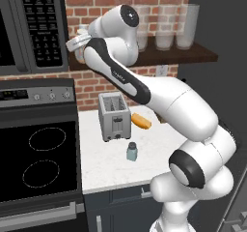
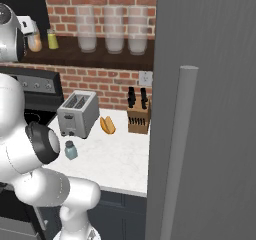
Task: Put the shaker and condiment bottle from the counter next to their counterparts in the cabinet.
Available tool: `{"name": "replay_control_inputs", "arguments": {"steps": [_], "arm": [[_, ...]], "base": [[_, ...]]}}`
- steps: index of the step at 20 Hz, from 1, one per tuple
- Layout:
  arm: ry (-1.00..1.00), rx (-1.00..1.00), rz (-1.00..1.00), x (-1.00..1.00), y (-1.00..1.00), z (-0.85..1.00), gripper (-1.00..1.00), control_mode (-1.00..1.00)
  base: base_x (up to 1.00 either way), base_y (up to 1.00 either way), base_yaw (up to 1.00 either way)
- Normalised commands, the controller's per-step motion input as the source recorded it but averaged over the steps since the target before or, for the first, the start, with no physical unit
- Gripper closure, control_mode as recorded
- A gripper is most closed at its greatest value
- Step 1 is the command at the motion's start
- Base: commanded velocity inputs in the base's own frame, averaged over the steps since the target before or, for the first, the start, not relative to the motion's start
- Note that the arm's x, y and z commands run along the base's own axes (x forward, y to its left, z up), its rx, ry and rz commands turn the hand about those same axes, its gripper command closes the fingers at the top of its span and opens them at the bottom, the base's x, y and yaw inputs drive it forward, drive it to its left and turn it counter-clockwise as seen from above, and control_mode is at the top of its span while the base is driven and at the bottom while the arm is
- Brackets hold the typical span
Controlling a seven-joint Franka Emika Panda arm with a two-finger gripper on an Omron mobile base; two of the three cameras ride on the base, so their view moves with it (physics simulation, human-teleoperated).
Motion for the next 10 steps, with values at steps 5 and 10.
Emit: {"name": "replay_control_inputs", "arguments": {"steps": [5, 10], "arm": [[0.0, 0.0, 0.0, 0.07, 0.06, -0.09, 1.0, -1.0], [0.0, 0.0, 0.0, 0.18, 0.06, -0.05, 1.0, -1.0]], "base": [[0.0, 0.0, 0.0], [0.0, 0.0, 0.0]]}}
